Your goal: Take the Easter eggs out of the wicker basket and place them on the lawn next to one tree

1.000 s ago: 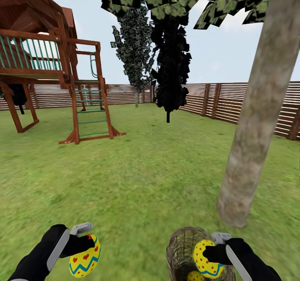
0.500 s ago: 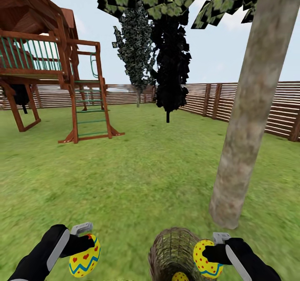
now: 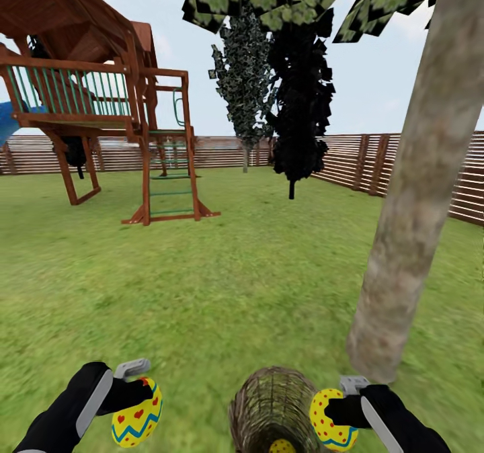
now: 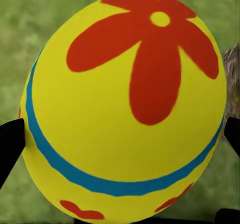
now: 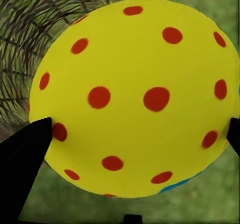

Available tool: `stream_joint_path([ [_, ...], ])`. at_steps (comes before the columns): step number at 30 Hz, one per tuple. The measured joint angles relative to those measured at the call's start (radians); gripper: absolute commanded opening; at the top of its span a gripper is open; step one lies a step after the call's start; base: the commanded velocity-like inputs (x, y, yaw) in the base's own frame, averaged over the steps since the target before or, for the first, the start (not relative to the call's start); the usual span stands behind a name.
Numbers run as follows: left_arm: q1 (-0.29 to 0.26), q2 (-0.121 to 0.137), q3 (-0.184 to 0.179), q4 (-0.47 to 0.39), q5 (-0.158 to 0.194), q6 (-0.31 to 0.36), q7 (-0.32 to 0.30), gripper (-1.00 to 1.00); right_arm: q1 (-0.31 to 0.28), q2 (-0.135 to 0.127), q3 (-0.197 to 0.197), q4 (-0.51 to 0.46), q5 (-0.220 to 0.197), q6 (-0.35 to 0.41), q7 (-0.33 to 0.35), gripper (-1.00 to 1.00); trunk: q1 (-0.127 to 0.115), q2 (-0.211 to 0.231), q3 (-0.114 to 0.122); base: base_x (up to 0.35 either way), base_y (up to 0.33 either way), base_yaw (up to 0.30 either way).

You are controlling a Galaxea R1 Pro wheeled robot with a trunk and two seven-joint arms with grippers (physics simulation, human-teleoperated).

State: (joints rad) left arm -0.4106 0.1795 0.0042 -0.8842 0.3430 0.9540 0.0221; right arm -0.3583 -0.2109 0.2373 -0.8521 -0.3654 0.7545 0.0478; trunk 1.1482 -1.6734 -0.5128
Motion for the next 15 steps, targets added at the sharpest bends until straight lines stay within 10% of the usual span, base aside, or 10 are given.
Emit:
stream_joint_path([
  [15,0.000,-0.002,-0.001,0.000,0.000,0.000,-0.001,-1.00,0.000,0.000,0.000,0.000,0.000,0.000,0.000,-1.00,0.000,0.000,0.000,-0.182,-0.266,0.000],
])
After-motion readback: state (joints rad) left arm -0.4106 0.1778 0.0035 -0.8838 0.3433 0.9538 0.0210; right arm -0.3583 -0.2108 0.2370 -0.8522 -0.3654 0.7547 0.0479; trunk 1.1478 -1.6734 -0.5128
